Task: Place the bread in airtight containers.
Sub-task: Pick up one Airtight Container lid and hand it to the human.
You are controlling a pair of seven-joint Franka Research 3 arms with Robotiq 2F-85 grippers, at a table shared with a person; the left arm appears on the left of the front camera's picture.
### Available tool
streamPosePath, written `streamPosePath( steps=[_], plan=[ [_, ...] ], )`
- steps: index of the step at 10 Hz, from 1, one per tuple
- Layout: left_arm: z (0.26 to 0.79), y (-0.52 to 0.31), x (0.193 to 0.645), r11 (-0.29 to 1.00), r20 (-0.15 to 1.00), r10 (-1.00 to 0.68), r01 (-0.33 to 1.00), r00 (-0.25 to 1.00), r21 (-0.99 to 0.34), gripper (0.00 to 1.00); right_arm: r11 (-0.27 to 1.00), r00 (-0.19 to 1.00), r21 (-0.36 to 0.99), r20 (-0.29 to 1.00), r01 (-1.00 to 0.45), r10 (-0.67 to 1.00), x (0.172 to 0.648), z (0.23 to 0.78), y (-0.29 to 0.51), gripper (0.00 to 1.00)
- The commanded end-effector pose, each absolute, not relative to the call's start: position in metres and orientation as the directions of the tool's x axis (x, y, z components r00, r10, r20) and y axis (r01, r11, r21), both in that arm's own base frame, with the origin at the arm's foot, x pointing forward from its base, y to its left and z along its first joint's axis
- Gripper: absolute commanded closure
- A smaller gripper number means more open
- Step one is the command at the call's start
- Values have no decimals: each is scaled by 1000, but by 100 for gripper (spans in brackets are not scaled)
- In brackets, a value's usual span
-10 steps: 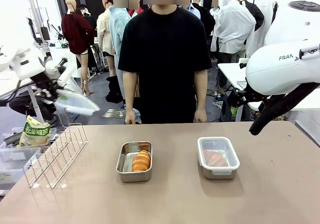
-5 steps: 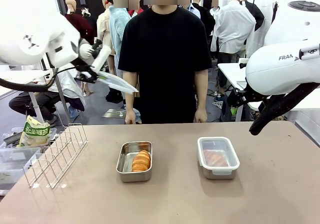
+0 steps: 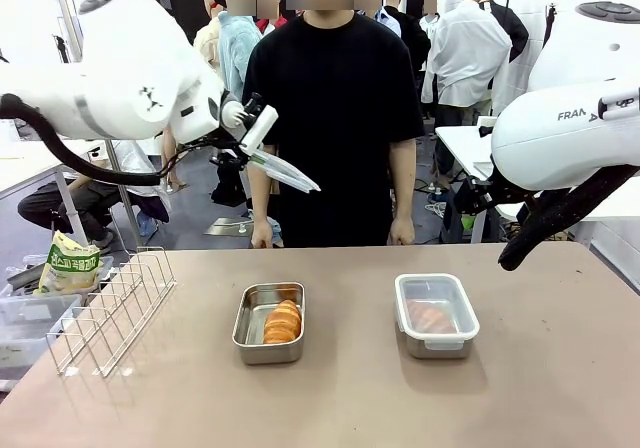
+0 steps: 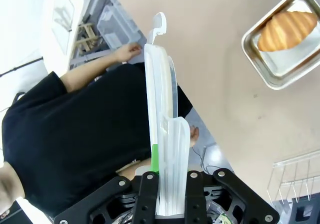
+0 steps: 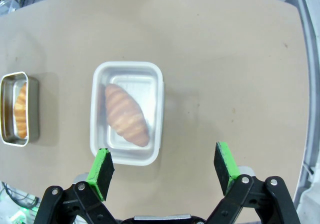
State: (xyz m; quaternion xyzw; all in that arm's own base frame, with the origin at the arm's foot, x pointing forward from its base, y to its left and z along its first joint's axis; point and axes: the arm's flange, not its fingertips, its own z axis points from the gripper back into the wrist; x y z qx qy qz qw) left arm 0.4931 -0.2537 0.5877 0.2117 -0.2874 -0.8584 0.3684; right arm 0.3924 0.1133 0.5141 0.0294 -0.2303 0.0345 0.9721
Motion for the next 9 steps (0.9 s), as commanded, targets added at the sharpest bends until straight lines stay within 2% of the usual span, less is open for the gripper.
streamPosePath(
  steps=[1,4,9],
  plan=[
    [596,-248,503,-558,-124,-736,494,-665,667,100,995,894,51,446,-82,50,393,513,113,0],
    [599,-236,501,-537,-93,-745,512,-660,671,100,995,894,51,446,-82,50,393,513,113,0],
    [589,-253,501,-542,-117,-754,513,-646,665,100,995,894,51,446,-82,50,393,513,113,0]
  ],
)
